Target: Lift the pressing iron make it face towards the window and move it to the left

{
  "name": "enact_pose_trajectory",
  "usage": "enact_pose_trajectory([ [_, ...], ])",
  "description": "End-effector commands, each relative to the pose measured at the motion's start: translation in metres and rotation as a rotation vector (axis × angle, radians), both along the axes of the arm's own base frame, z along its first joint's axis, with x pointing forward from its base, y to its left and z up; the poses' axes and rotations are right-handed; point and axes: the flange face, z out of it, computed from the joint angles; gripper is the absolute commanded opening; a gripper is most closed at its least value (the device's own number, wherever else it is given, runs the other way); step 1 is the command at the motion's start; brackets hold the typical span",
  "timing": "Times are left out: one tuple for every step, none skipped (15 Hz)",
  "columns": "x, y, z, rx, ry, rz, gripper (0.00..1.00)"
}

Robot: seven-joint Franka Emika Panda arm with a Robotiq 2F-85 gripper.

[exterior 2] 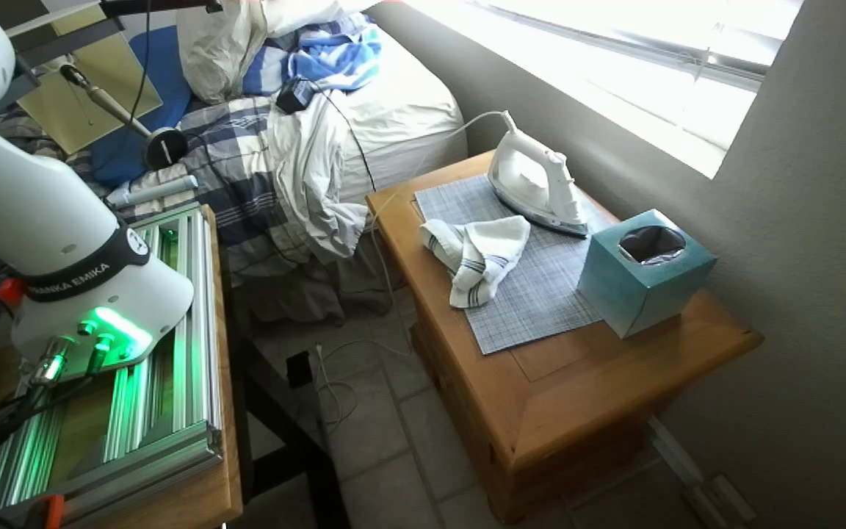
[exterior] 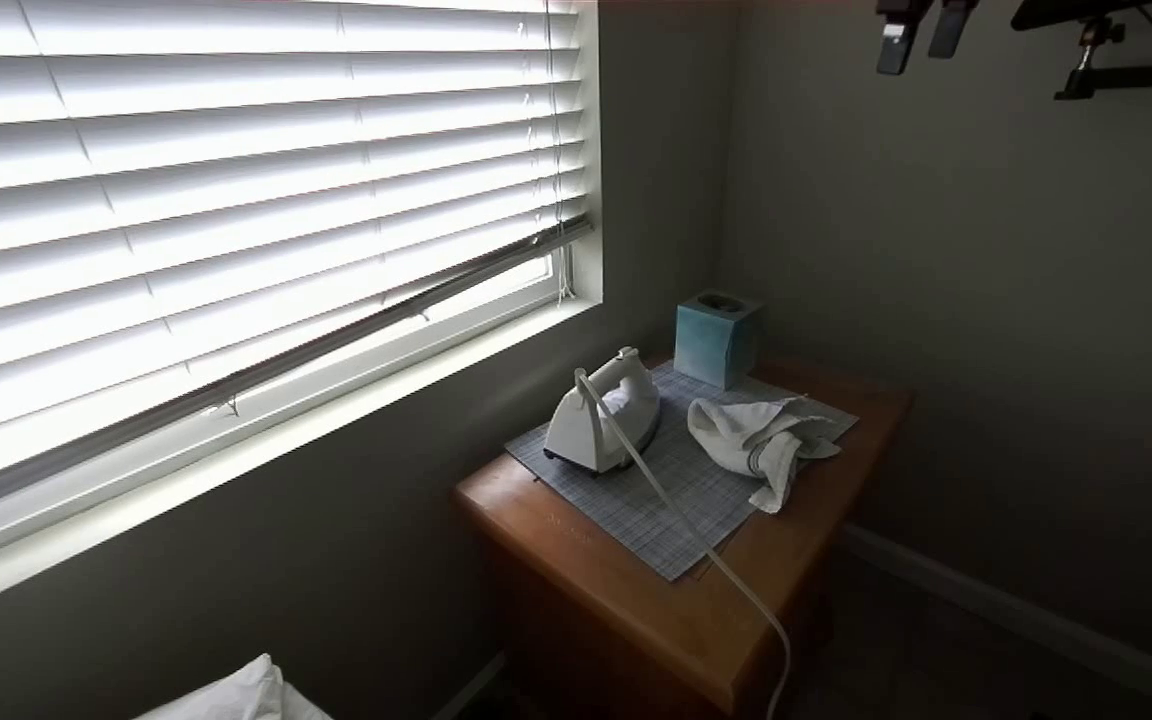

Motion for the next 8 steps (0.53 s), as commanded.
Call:
enact_pose_trajectory([
  [0.048,0.039,-0.031,0.127,0.038,-0.145,1.0],
  [0.059,0.043,-0.039,0.155,0.047,-0.184,1.0],
  [0.073,0.042,-0.048,0.176,0.045,-0.229,1.0],
  [0.087,0.036,-0.056,0.196,0.039,-0.273,1.0],
  [0.099,0.03,-0.062,0.217,0.031,-0.315,1.0],
  [0.114,0.023,-0.071,0.239,0.022,-0.356,1.0],
  [0.129,0.02,-0.079,0.257,0.014,-0.4,1.0],
  [0.143,0.016,-0.087,0.278,0.005,-0.443,1.0],
])
